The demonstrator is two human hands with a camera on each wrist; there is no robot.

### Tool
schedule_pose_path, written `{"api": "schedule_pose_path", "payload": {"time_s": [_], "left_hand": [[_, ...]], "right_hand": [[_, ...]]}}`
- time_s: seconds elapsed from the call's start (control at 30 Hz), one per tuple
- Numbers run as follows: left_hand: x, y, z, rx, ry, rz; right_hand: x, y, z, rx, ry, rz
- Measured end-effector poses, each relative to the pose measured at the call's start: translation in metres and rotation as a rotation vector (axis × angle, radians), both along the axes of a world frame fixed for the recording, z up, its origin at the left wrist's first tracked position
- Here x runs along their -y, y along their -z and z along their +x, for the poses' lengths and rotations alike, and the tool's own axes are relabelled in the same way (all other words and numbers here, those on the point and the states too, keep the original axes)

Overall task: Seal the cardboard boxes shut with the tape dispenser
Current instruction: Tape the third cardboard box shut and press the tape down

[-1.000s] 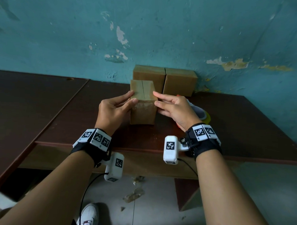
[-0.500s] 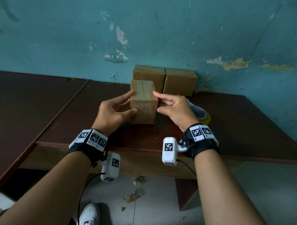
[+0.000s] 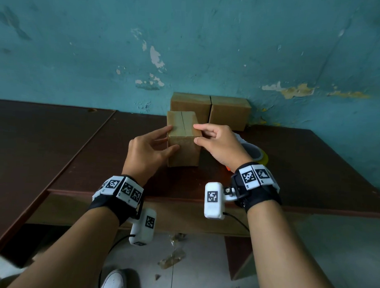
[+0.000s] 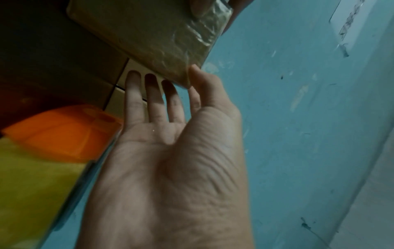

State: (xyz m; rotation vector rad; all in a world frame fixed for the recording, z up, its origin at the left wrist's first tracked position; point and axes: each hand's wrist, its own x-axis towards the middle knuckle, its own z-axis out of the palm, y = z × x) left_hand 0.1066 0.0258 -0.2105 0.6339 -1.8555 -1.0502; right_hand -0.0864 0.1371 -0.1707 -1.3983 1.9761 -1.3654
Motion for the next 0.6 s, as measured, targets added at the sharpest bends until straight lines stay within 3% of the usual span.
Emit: {"api": "schedule_pose_path", "payload": {"time_s": [0.17,0.47,0.6], "left_hand": [[-0.002,-0.001,-0.002,0.039,-0.082,-0.156],[-0.022,-0.012,0.000,-0.016,0.094,-0.150],[-0.015,-0.013,0.002,-0.074,-0.083,-0.198]], "right_hand": [[-0.003,-0.012,0.016,-0.193,0.097,0.045],[-0.002,-0.011,0.024,-0.327,0.131,0.112],[-0.005,-0.013,0.018,-0.299,0.099,0.099]]}}
